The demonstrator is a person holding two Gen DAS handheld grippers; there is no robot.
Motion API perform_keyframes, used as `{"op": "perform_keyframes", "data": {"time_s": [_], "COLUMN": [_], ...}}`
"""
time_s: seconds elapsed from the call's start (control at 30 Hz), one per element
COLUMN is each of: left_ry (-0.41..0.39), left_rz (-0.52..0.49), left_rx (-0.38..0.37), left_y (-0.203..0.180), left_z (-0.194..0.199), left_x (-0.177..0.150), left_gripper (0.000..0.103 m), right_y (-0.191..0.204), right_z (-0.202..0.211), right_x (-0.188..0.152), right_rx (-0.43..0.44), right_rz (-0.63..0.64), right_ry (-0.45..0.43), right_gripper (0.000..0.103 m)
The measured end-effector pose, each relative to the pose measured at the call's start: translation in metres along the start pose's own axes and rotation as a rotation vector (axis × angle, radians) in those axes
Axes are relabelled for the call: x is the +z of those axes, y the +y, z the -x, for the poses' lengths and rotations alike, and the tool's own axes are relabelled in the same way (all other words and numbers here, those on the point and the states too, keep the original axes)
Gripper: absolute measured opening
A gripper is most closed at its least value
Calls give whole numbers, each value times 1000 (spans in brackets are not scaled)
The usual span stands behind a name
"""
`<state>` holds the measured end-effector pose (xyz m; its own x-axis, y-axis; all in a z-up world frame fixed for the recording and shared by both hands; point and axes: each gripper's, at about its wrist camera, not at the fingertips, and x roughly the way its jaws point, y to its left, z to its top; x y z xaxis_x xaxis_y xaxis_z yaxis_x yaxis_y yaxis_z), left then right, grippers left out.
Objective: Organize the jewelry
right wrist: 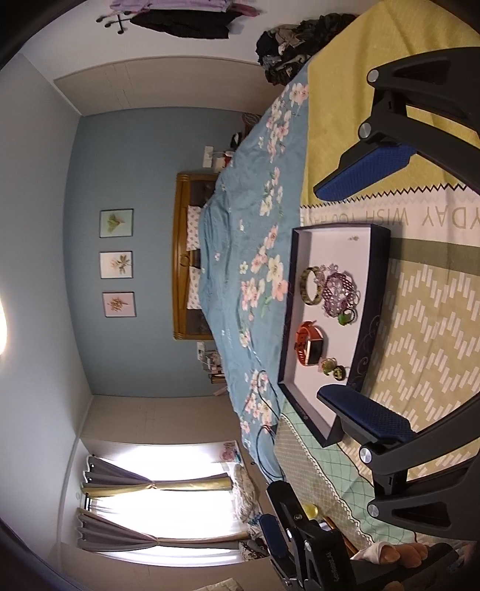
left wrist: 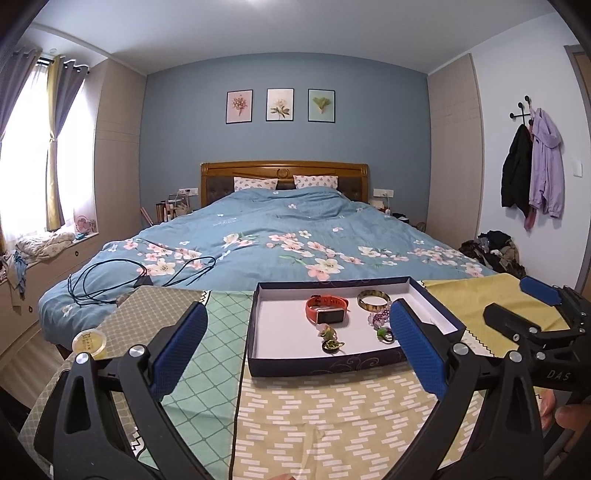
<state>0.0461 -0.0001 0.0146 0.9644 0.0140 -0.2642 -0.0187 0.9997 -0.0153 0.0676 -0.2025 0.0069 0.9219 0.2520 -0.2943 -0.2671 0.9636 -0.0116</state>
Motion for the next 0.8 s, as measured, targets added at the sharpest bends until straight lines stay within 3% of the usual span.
{"op": "perform_keyframes", "data": {"time_s": [0.8], "left_ry": [-67], "left_rz": [18], "left_rx": [20], "left_y": [1], "left_z": [40], "left_x": [2], "left_gripper": [97], "right_y": [15], "right_z": [28], "right_x": [3], "right_rx": [-8], "right_rz": [4], "right_ry": [-70], "right_gripper": [96]}}
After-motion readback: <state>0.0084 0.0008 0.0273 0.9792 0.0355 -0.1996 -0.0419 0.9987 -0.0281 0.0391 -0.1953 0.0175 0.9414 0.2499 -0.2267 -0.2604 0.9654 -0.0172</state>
